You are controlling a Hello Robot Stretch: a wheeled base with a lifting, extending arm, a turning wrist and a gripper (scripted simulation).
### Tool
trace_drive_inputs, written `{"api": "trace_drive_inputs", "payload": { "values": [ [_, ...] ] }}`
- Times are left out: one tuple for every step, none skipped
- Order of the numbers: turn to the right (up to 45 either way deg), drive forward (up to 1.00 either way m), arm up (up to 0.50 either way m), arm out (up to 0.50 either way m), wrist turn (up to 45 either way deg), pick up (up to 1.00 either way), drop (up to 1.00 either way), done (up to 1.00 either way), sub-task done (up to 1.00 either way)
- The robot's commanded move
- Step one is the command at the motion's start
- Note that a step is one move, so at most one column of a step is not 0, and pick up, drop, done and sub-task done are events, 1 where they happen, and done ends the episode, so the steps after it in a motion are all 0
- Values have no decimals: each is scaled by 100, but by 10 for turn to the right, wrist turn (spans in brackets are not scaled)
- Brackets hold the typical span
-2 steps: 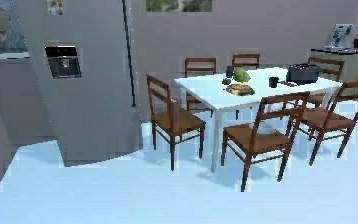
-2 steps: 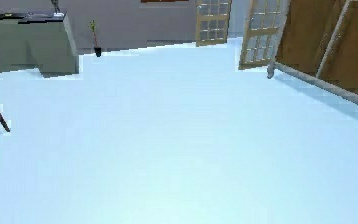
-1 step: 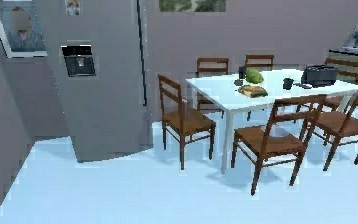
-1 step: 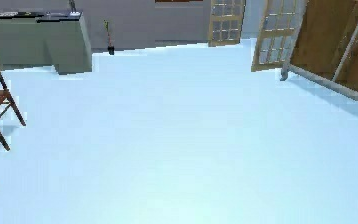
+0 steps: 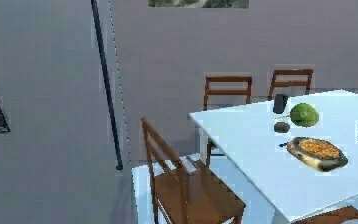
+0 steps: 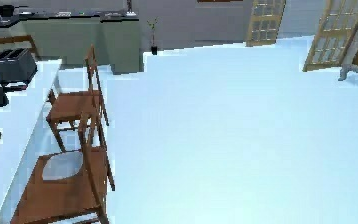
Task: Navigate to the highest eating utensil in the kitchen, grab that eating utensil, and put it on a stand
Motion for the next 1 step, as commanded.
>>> {"api": "trace_drive_inputs", "payload": {
  "values": [
    [450,0,0,0,0,0,0,0,0]
  ]
}}
